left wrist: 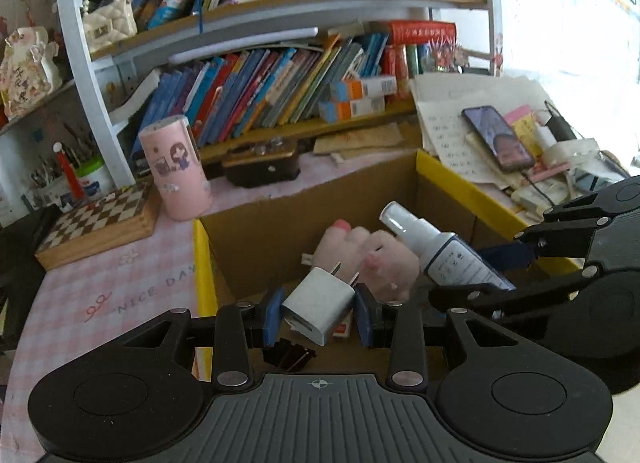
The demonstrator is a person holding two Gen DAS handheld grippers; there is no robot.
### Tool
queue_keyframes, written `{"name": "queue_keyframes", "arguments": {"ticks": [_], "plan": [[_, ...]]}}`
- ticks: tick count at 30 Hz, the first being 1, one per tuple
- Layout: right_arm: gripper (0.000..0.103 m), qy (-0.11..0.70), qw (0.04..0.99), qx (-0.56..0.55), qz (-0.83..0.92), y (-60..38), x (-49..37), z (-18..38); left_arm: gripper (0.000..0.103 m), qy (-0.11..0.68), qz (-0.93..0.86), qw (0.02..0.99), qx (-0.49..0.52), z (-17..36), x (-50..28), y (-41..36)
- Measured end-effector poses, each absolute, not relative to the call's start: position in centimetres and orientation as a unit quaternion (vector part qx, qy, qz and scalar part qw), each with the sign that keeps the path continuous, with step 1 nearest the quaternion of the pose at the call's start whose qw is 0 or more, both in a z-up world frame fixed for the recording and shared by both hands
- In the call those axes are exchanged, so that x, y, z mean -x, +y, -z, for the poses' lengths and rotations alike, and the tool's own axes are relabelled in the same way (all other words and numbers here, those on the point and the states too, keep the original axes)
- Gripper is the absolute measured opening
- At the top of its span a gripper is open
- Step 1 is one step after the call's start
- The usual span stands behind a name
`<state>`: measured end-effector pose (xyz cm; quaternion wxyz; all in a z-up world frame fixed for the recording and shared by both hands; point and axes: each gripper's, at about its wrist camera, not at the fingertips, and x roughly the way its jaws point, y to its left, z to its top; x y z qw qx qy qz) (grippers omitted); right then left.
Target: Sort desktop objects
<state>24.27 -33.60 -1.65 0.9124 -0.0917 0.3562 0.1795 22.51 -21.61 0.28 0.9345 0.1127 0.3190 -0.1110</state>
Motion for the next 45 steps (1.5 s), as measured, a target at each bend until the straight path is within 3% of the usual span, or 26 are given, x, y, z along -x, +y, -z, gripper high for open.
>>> {"name": "queue_keyframes", "arguments": {"ticks": [7,10,12,15,23,33,45], "plan": [[0.031,0.368,0.906,0.091,-0.186,-33.5,-25.2,2.5,0.037,0.330,0.097,0.934,-0.101,0.6,-23.3,-21.4],[0.032,0.356,0.915,0.078,-0.173,-33.9,-25.2,2.3,0.049,0.310,0.091,0.941,-0.099,0.4,-23.1,-21.3],[0.032,0.348,0.920,0.069,-0.163,-34.2,-25.1,1.9,0.068,0.297,0.073,0.948,-0.091,-0.1,-22.9,-20.9],[0.038,0.330,0.929,0.048,-0.159,-34.8,-24.7,0.8,0.081,0.275,0.065,0.957,-0.061,-1.3,-22.0,-19.8],[0.043,0.284,0.948,0.003,-0.142,-34.6,-21.9,-1.8,0.098,0.237,0.020,0.971,-0.028,-4.0,-17.7,-17.3],[0.052,0.265,0.955,-0.036,-0.128,-32.0,-15.6,-3.0,0.103,0.203,-0.049,0.978,0.015,-5.5,-9.9,-10.7],[0.057,0.293,0.949,-0.026,-0.113,-26.5,-6.4,-1.4,0.103,0.243,-0.080,0.966,0.027,-3.7,-2.1,-5.4]]}}
